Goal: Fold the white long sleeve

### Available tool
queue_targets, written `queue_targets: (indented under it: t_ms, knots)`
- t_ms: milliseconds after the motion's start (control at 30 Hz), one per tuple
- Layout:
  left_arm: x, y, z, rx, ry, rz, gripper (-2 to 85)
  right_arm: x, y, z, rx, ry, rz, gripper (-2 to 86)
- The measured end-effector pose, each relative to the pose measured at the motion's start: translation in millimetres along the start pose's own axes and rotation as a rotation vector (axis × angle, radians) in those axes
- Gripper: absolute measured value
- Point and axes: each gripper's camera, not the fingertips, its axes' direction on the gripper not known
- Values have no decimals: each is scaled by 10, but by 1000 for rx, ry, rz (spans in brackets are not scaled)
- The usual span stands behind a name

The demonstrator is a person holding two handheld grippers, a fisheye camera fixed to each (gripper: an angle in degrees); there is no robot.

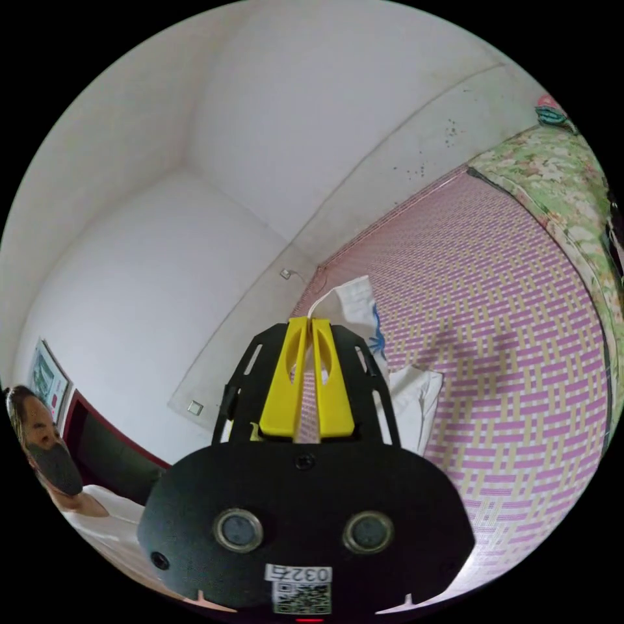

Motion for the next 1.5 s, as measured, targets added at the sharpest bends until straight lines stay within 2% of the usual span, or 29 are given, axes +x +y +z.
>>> queue_targets:
  t_ms: [233, 467, 633, 733, 800, 967, 1100, 1233, 1333, 1400, 1500]
  knots:
    - [69, -34, -159, -14, 62, 142, -10, 151, -65, 98, -32, 49, 13, -9]
    - [-138, 2, -49, 12, 206, 133, -9, 456, -98, 152, -19, 138, 71, -9]
    - [7, -78, 187, -23, 172, 162, -9, 510, -89, 149, 46, 156, 87, -9]
    - [-5, -89, 402, -90, 98, 172, -6, 486, -154, 296, -2, 172, 84, -9]
    - [-41, -72, 446, -89, 128, 172, 0, 428, -167, 420, -42, 188, 67, -9]
    - [-54, 68, 322, -29, 321, 281, 37, -45, -99, 699, -91, 157, -70, -9]
    - [-84, 316, 70, 82, 357, 337, 20, -472, 50, 975, -175, 144, -189, -9]
    - [-538, 570, 57, 118, 329, 181, -8, -819, 390, 1231, -248, 100, -263, -9]
    - [-814, 635, 188, 88, 373, 134, -9, -1043, 703, 1421, -305, 64, -305, -9]
    - [-867, 620, 327, 3, 322, 135, -9, -1186, 891, 1525, -328, 62, -329, -9]
    - [-881, 641, 340, -13, 320, 216, -9, -1441, 1198, 1692, -377, 54, -379, -9]
